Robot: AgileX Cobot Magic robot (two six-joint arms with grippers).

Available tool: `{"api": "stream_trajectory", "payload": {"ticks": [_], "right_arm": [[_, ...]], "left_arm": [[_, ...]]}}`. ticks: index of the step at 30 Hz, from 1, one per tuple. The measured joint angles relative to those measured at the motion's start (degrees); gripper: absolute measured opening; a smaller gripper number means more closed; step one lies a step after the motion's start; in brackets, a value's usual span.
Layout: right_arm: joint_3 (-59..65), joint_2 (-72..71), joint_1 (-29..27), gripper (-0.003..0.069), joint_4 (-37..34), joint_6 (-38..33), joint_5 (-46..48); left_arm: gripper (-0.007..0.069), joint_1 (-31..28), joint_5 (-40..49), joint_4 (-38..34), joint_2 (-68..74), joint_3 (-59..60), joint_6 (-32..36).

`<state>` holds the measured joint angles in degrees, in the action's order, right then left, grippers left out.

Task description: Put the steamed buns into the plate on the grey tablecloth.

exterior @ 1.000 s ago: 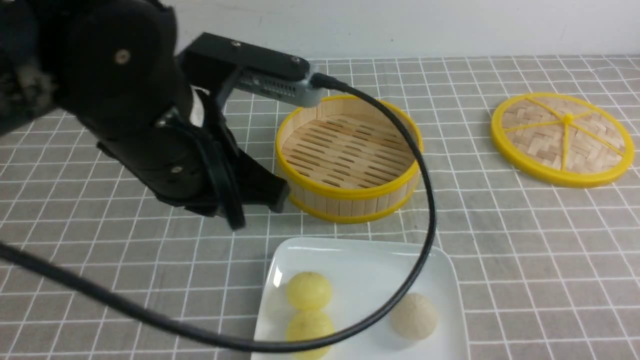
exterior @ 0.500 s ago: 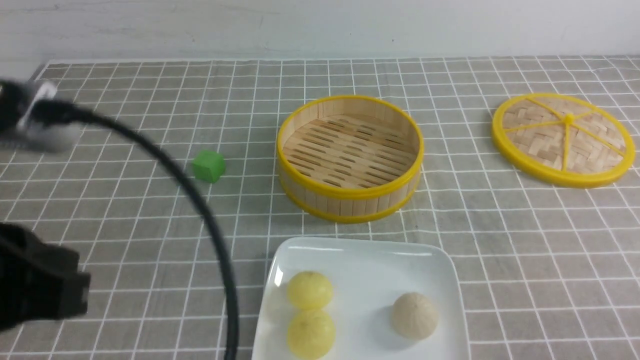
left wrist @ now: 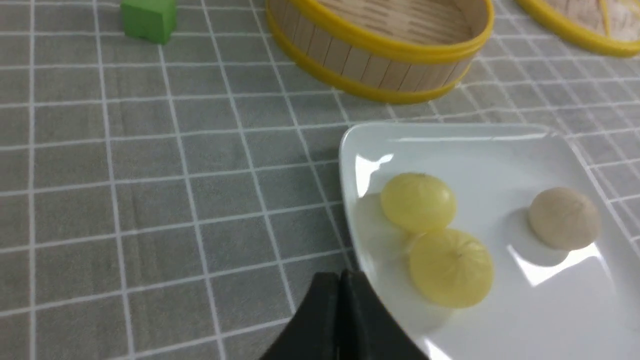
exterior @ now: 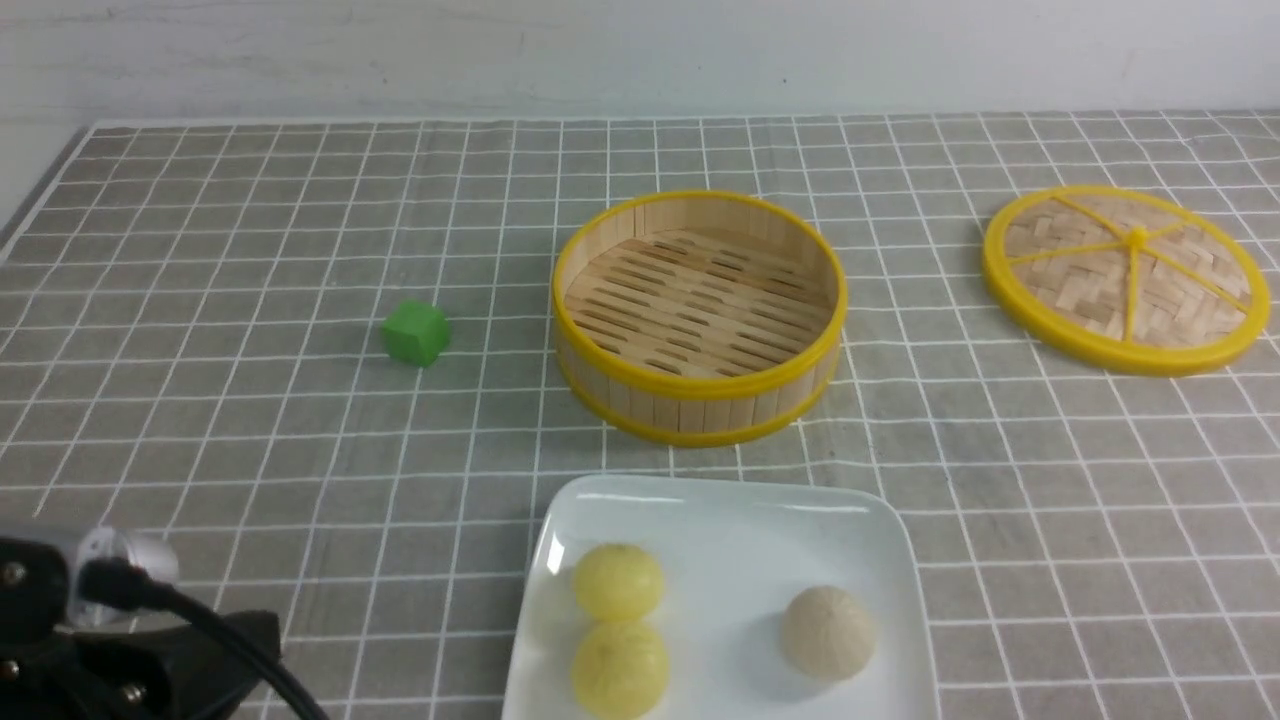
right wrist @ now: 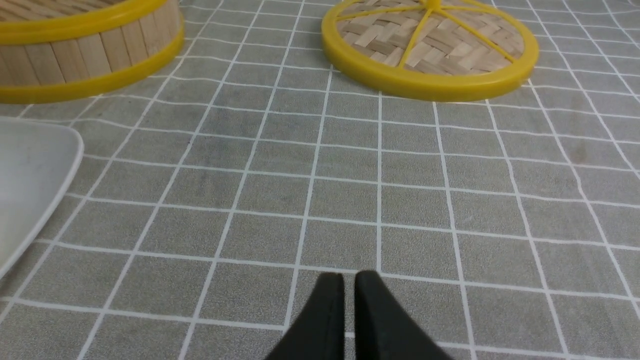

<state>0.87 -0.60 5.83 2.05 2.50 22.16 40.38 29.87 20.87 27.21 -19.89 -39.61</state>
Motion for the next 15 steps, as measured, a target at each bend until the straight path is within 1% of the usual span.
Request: {"api": "stream_trajectory", "payload": {"ticks": [4,7,12,15], "right_arm": [[0.0,0.0,0.0,0.0063,0.0,0.0,0.0],[0.0,0.0,0.0,0.0063,0.0,0.0,0.0],[0.0,0.0,0.0,0.0068,0.0,0.0,0.0],[0.0,0.0,0.0,0.0071,0.0,0.0,0.0]], "left_arm": [[0.0023,0.0,2.1,0.3,0.0,1.0,0.0],[0.0027,0.0,2.1,0.5,0.0,1.0,0.0],[0.0033,-0.2,0.6,0.7,0.0,1.3,0.0],[0.0033,-2.0,-0.4,0.7,0.0,2.0,0.0]]}}
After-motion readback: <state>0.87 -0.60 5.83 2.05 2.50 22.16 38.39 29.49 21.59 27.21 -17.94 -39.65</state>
